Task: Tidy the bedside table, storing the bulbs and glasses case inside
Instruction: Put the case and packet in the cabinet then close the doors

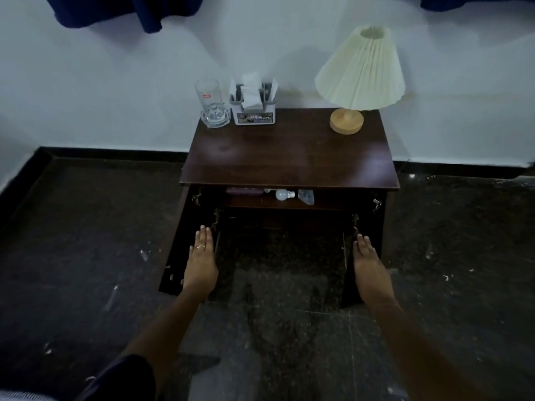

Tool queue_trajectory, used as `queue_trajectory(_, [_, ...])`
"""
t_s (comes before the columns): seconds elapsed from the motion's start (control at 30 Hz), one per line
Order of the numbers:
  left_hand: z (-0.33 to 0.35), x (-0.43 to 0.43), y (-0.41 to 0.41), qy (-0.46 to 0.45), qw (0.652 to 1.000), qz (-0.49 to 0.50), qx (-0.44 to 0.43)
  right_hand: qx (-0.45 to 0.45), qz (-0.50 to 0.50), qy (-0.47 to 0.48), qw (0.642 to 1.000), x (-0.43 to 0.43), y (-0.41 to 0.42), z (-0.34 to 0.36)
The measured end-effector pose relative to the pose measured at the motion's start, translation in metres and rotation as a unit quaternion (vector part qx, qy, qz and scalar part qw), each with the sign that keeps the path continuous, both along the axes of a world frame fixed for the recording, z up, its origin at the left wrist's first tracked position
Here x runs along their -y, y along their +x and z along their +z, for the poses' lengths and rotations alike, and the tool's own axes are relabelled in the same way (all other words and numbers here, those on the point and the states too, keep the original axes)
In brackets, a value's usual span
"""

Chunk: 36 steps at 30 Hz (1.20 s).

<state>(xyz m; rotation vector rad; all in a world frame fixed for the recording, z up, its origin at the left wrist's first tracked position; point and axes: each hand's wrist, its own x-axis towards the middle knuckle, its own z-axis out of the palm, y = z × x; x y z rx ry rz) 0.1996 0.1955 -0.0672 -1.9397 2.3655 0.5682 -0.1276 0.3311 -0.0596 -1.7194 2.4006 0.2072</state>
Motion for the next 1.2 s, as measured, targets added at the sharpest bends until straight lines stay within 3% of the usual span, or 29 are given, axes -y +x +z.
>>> queue_trajectory(0.17, [0.002,-0.009,0.024,-0.023,0.999,0.001,0.029,-0.043,0.008,0.051,0.998,-0.006,0.003,-0.005])
queue_trajectory(0.3, [0.004,0.000,0.042,-0.040,0.995,0.026,0.091,-0.059,-0.054,0.049,0.996,-0.016,-0.004,-0.012])
queue_trajectory(0.4, [0.004,0.002,0.056,-0.024,0.990,0.050,0.132,-0.021,-0.098,0.050,0.994,-0.022,-0.004,-0.010])
queue_trajectory(0.53, [0.005,-0.002,0.056,0.039,0.988,0.103,0.111,0.033,-0.148,0.013,0.988,-0.024,0.000,-0.005])
queue_trajectory(0.67, [0.004,0.000,0.062,-0.015,0.986,0.106,0.128,0.116,-0.228,-0.065,0.964,-0.029,0.003,-0.010])
queue_trajectory(0.8, [0.008,0.003,0.069,-0.038,0.987,0.146,0.053,0.181,-0.322,-0.130,0.920,-0.026,0.004,-0.019])
queue_trajectory(1.0, [0.007,0.011,0.050,0.067,0.974,0.195,-0.091,0.246,-0.331,-0.136,0.901,-0.011,0.008,-0.025])
queue_trajectory(1.2, [-0.014,0.012,0.003,0.158,0.908,0.297,-0.251,0.448,-0.401,-0.086,0.794,0.002,0.004,-0.036])
